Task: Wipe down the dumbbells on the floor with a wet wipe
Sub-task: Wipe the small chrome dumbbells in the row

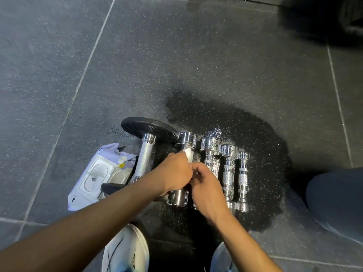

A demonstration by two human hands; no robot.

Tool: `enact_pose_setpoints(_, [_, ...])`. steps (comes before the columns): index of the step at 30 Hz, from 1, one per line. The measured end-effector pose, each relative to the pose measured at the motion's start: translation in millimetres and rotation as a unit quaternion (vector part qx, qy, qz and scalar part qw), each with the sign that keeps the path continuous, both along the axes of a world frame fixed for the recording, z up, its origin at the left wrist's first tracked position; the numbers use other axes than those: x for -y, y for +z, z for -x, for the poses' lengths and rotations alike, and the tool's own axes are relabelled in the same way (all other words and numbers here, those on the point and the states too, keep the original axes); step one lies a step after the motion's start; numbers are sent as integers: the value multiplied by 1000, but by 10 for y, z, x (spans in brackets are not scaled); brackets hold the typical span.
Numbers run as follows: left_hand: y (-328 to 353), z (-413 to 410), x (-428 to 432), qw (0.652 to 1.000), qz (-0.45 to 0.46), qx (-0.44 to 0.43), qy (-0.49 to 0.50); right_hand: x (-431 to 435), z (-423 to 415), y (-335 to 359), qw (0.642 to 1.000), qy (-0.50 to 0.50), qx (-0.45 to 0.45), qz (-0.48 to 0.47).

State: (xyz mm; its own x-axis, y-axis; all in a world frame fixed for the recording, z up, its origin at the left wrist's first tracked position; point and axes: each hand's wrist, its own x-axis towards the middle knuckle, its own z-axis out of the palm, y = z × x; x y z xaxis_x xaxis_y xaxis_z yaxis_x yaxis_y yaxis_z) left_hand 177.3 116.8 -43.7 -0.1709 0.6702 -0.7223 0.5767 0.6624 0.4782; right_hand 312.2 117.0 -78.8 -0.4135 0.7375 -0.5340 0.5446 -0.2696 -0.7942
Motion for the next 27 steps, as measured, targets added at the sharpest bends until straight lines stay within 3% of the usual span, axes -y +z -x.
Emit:
enact_pose_setpoints(7, [-267,-2,-84,980,3,55,192,-142,120,14,999,23,19,12])
enact_pose_setpoints(16, [-277,-104,-145,936,-67,80,337,-279,201,15,996,70,35,-29])
enact_pose_setpoints(23, [-362,-71,-118,969,-26,32,245,-197,102,48,985,145,94,-21])
enact_pose_setpoints(27, [-364,-27,-122,991,45,11,122,-102,141,63,959,214,155,-104])
